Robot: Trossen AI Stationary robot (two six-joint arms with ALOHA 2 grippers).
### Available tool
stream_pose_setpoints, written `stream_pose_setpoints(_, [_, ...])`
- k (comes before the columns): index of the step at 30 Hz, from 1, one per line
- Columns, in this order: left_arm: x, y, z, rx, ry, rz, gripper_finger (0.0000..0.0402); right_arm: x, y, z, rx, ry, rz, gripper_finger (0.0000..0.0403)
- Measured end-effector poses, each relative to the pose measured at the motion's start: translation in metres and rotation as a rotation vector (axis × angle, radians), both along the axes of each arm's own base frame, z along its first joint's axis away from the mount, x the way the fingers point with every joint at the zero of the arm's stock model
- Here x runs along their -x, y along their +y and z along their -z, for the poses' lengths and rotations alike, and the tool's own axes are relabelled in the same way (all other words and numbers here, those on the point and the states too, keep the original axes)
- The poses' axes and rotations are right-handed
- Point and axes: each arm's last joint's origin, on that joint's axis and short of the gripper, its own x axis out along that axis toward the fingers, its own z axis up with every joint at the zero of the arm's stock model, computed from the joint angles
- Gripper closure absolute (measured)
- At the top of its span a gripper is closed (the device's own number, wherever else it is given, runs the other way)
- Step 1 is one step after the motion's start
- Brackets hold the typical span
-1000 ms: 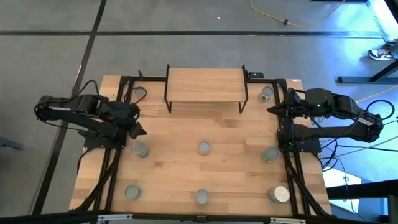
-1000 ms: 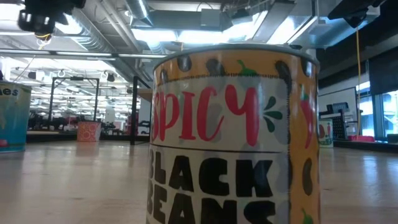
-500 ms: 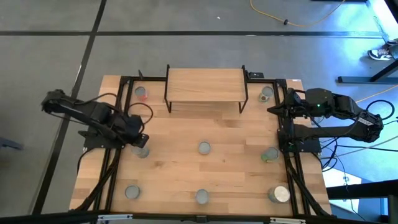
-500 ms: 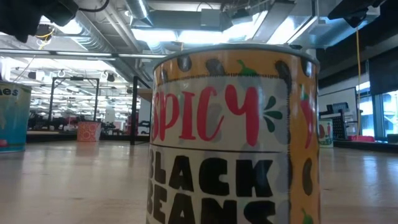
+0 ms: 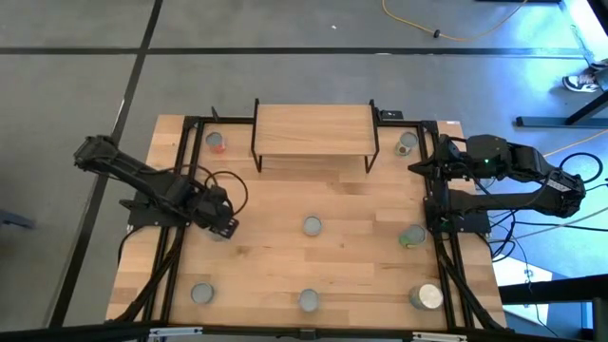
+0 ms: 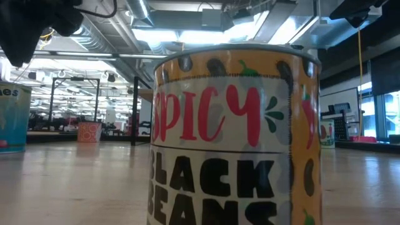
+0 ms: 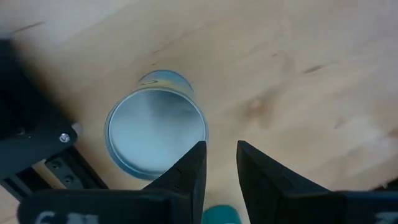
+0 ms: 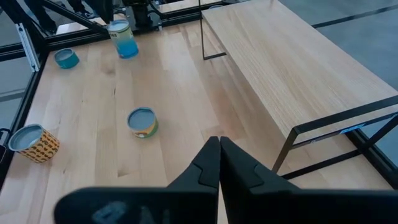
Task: Pick and place cans onto a shelf
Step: Put the left canned cherries on the shelf
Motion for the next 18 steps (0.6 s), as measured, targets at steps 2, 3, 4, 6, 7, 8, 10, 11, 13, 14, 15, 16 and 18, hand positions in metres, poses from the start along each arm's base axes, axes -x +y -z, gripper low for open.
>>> stream_pose_setpoints(2, [-0.003,-0.001,0.004,-0.007,0.021,-0.008,0.0321,0.0,0.0,0.0,0.0,0.0,0.0,0.0397])
stream_pose_setpoints(3, [-0.005,-0.002,0.005,-0.011,0.03,-0.008,0.0321,0.0,0.0,0.0,0.0,0.0,0.0,0.0397])
stream_pose_setpoints(4, [-0.006,-0.003,0.007,-0.016,0.04,-0.008,0.0321,0.0,0.0,0.0,0.0,0.0,0.0,0.0397])
stream_pose_setpoints(6, [-0.009,-0.004,0.011,-0.024,0.061,-0.008,0.0321,0.0,0.0,0.0,0.0,0.0,0.0,0.0397])
stream_pose_setpoints(7, [-0.01,-0.004,0.012,-0.027,0.068,-0.008,0.0321,0.0,0.0,0.0,0.0,0.0,0.0,0.0397])
stream_pose_setpoints(8, [-0.011,-0.005,0.013,-0.031,0.074,-0.008,0.0321,0.0,0.0,0.0,0.0,0.0,0.0,0.0397])
stream_pose_setpoints(10, [-0.013,-0.005,0.016,-0.037,0.086,-0.008,0.0321,0.0,0.0,0.0,0.0,0.0,0.0,0.0397])
stream_pose_setpoints(11, [-0.014,-0.006,0.017,-0.039,0.093,-0.008,0.0321,0.0,0.0,0.0,0.0,0.0,0.0,0.0397])
stream_pose_setpoints(13, [-0.015,-0.006,0.019,-0.044,0.103,-0.009,0.0321,0.0,0.0,0.0,0.0,0.0,0.0,0.0397])
stream_pose_setpoints(14, [-0.016,-0.007,0.02,-0.047,0.109,-0.008,0.0321,0.0,0.0,0.0,-0.001,-0.001,0.001,0.0397])
stream_pose_setpoints(15, [-0.017,-0.007,0.021,-0.049,0.115,-0.008,0.0321,0.0,0.0,0.0,-0.001,-0.001,0.001,0.0397])
stream_pose_setpoints(16, [-0.018,-0.007,0.022,-0.052,0.121,-0.008,0.0321,0.0,0.0,0.0,-0.001,-0.001,0.001,0.0397])
stream_pose_setpoints(18, [-0.02,-0.008,0.025,-0.059,0.137,-0.008,0.0321,0.0,0.0,0.0,-0.001,0.0,0.001,0.0397])
